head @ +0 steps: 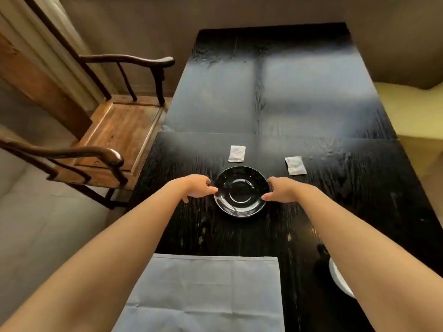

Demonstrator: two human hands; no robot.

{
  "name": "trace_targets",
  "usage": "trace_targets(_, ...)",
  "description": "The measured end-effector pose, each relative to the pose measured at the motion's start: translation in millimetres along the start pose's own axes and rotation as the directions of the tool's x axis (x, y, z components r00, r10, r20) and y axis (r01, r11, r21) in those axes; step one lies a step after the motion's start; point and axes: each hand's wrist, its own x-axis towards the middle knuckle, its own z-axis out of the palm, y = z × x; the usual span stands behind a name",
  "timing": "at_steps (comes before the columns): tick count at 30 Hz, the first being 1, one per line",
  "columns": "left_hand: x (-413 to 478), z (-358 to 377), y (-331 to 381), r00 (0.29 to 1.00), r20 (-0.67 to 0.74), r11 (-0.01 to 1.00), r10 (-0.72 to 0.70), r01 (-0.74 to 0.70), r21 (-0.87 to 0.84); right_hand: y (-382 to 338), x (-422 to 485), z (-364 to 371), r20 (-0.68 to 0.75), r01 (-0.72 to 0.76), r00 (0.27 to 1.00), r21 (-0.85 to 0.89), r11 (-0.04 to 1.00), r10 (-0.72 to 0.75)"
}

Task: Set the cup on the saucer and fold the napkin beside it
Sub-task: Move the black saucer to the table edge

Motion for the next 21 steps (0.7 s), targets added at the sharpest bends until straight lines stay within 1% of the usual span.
trace_targets(2,10,5,1,1.0,-0.02,0.999,-0.009,0.008,-0.05,-1,11,3,-0.038,-0.016,0.999,0.018,1.0,0.017)
trace_targets(5,20,17,5,0.999,-0.038,0.993,0.015,-0.019,-0.114,-3,21,8,-0.069,-0.031,0.997,0.041,0.999,0.034)
trace_targets(7,25,26,7,0.998,-0.064,0.975,0.027,-0.04,-0.217,-4,27,14,-0.08,-0.038,0.996,0.069,0.997,0.044)
trace_targets(8,26,30,8,0.997,-0.073,0.952,0.02,-0.042,-0.303,-4,29,16,-0.093,-0.039,0.995,0.095,0.995,0.048)
trace_targets(10,28,39,9,0.997,-0.082,0.869,-0.003,-0.038,-0.493,-4,32,20,-0.097,-0.046,0.993,0.201,0.978,0.067)
trace_targets(12,30,46,11,0.993,-0.11,0.802,-0.033,-0.039,-0.596,-5,34,22,-0.098,-0.045,0.992,0.313,0.949,0.079)
trace_targets(16,30,52,9,0.984,-0.166,0.739,-0.062,-0.066,-0.671,-7,32,27,-0.128,-0.033,0.987,0.448,0.893,0.101)
trace_targets(18,28,53,9,0.98,-0.187,0.734,-0.062,-0.082,-0.675,-8,28,31,-0.152,-0.032,0.98,0.516,0.856,0.128)
trace_targets(21,19,50,13,0.978,-0.204,0.716,-0.053,-0.105,-0.691,-7,18,35,-0.193,-0.023,0.968,0.57,0.821,0.161)
